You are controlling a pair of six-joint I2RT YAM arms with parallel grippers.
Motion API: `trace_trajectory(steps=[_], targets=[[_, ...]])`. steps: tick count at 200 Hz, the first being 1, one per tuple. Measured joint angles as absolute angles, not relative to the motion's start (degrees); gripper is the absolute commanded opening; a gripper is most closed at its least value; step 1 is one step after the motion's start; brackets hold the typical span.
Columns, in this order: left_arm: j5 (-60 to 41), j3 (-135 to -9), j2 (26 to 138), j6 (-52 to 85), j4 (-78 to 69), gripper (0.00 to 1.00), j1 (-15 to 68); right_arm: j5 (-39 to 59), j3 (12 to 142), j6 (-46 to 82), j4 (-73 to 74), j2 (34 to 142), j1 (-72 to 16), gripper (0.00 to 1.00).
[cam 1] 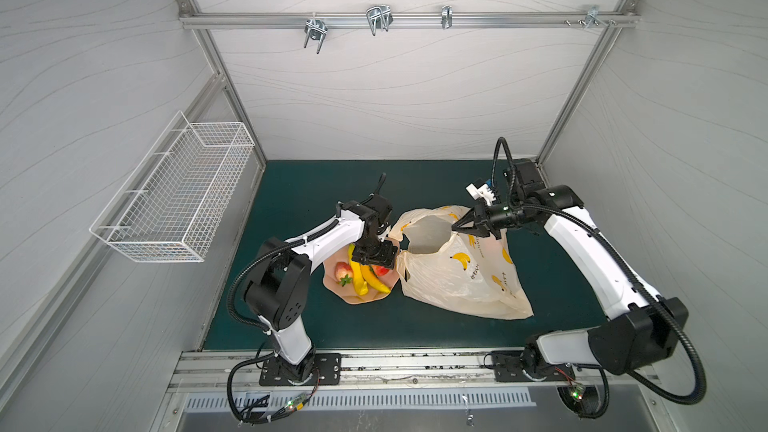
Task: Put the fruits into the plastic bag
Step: 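Close the left gripper on the red strawberry and lift it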
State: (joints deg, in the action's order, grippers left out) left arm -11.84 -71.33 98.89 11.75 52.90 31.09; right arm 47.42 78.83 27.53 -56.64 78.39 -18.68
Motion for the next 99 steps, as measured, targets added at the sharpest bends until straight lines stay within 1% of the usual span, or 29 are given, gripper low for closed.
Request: trace_trajectory(steps=[61,99], targets=[[-9.10,-72.53,102.43,11.33,51.11,0.79,31.18,47.42,80.14,27.44,-57.12,78.78,-18.68,0.00],[-8.05,-73.95,103.90,11.35,50.19,0.75,31.18,47.42,80.31,27.38,-57.39,78.87,-18.68,0.00]])
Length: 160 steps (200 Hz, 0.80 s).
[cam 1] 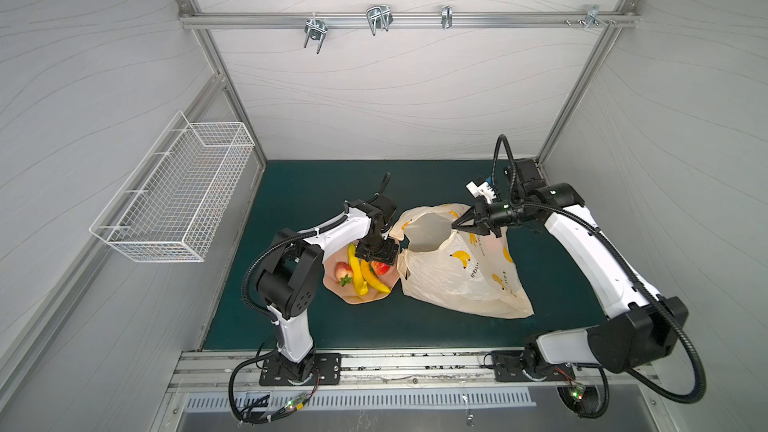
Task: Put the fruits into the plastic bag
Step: 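Close the left gripper on the red strawberry and lift it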
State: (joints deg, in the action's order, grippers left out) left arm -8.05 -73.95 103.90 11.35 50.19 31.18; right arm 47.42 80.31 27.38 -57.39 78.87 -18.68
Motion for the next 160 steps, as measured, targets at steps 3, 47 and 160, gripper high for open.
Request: trace_trajectory(steps=[3,47,160], targets=[[-8.03,-74.13,104.07,11.42,50.15,0.75,31.18,47.42,80.31,27.38,-57.41,78.87,-18.68,0.00],[-7.55,-74.89,105.62,11.51,49.50,0.68,31.20,47.42,80.31,27.38,-57.52,78.94,-18.68,0.00],[-7.75,-75.02,102.67,12.19,51.40,0.43,31.18,47.40,81.28,27.35,-57.60,79.40,-18.68,0.00]])
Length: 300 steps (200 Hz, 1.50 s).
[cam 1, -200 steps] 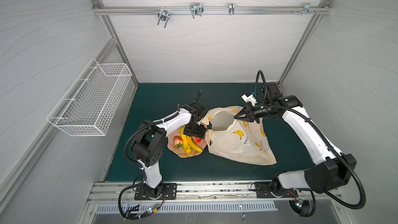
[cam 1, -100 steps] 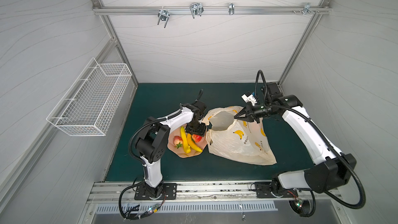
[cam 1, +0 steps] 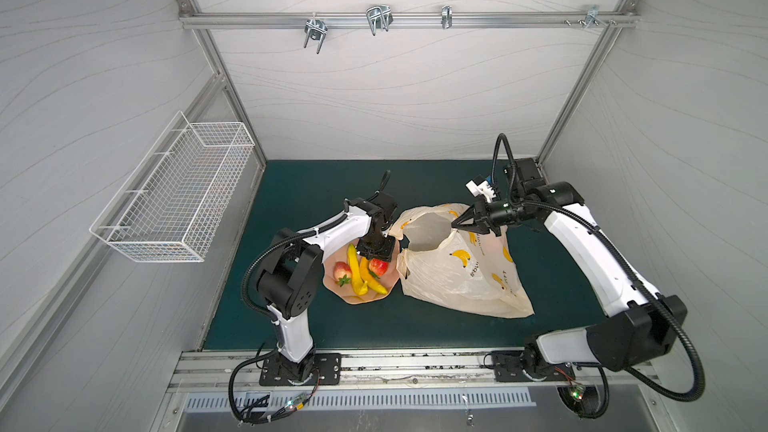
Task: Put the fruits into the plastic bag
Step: 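Close the left gripper on the red strawberry and lift it, then carry the red strawberry with the left gripper into the bag mouth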
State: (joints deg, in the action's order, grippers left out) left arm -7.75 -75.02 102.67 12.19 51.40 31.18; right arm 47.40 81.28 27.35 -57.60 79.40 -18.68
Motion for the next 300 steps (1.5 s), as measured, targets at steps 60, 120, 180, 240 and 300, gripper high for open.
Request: trace_trajectory(steps=[60,120,180,240,300], targets=[[-7.81,-78.17,96.92,12.82,55.07,0.42,30.52,47.37,81.45,27.33,-57.87,79.46,-18.68,0.00],[-7.29,-80.29,88.27,11.11,57.78,0.42,29.28,47.37,81.47,27.05,-58.37,79.46,-18.68,0.00],[-6.15,-80.31,83.68,3.46,56.07,0.40,29.30,47.40,81.56,26.44,-59.13,79.46,-18.68,0.00],[-5.65,-77.84,81.45,-9.39,48.38,0.40,34.28,47.44,83.55,25.47,-60.51,79.48,-18.68,0.00],[-5.45,-73.65,81.47,-14.83,44.01,0.39,40.66,47.42,84.40,25.02,-61.87,79.50,-18.68,0.00]])
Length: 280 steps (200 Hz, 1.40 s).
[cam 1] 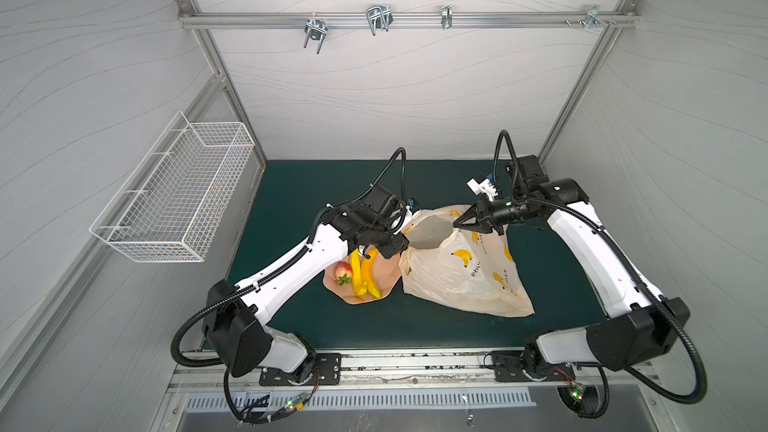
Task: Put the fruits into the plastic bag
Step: 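Carry the red strawberry with the left gripper into the bag mouth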
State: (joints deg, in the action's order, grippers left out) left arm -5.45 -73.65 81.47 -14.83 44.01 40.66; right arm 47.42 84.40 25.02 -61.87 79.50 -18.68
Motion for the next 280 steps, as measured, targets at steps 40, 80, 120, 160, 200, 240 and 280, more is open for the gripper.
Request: trace_trajectory(steps=[40,80,120,160,200,240,280], targets=[[-4.84,-71.79,82.65,-15.84,43.44,0.39,42.57,47.44,84.51,25.04,-62.02,79.81,-18.68,0.00],[-3.95,-71.75,85.65,-16.80,43.38,0.38,43.33,47.68,85.23,25.04,-62.06,80.27,-18.68,0.00],[-3.38,-73.60,90.87,-17.23,43.83,0.37,44.34,48.38,85.23,25.04,-62.06,80.34,-18.68,0.00],[-3.46,-79.42,95.79,-17.30,44.29,0.37,44.69,49.12,85.23,25.02,-62.06,80.44,-19.00,0.00],[-3.51,-83.79,98.54,-17.61,44.56,0.36,44.99,50.02,85.23,25.02,-62.06,80.44,-19.27,0.00],[-4.78,-84.75,100.90,-16.05,44.21,0.36,45.06,50.46,85.23,24.99,-62.04,80.55,-19.31,0.00],[-10.00,-85.12,101.73,-11.07,41.45,0.36,45.01,50.96,85.23,24.91,-62.04,80.73,-19.38,0.00]])
